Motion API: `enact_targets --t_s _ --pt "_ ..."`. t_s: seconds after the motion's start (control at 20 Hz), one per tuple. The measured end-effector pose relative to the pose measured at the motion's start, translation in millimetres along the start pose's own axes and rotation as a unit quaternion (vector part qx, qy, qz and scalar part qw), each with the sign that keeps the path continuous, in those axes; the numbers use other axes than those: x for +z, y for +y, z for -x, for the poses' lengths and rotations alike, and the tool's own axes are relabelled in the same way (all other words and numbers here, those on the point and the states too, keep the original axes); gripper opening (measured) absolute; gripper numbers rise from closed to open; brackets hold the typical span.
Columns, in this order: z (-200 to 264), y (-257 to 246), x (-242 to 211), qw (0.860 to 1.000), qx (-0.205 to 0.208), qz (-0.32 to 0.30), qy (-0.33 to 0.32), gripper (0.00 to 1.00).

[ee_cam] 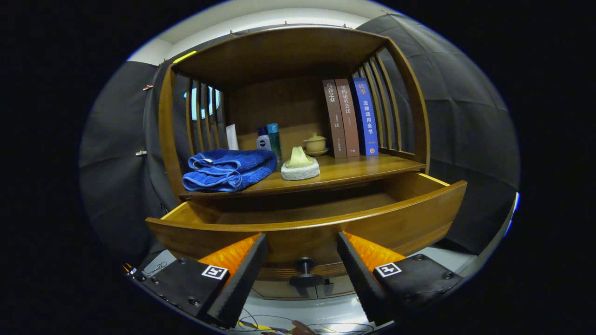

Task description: Pull open the drawer, take out the items inside it, and place them on the countertop above the cabinet.

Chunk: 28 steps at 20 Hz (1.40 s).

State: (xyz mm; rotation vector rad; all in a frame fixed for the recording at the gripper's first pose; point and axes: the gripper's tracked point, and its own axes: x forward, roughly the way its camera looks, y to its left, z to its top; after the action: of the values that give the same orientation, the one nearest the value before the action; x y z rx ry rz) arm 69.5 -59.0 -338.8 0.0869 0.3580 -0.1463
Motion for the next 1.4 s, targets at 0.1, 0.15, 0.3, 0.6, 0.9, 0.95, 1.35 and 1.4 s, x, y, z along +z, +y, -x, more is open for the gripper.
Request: enact_targets --t_s 0.1,0.15,0.3,0.6,0.9,0.95,1.35,1.4 --pt "-16 -1 4 1.0 0.003 -0.002 -0.001 0.99" --pt "-24 -1 5 1.0 0.004 0.001 -0.003 0.99" --pt "-43 -1 9 1.0 0.002 0.01 -0.003 0.99" --pt "-70 0 16 1.0 0.0 0.012 -0.001 0.99" --pt "-84 -1 18 1.0 -0.007 0.023 0.002 0.97" --pt "-84 0 15 1.0 -0.007 0.022 0.0 0.97" --pt "-79 0 14 1.0 -0.001 0.015 0.007 0.99" --pt "-73 -1 17 1.0 0.0 0.014 0.005 0.99"
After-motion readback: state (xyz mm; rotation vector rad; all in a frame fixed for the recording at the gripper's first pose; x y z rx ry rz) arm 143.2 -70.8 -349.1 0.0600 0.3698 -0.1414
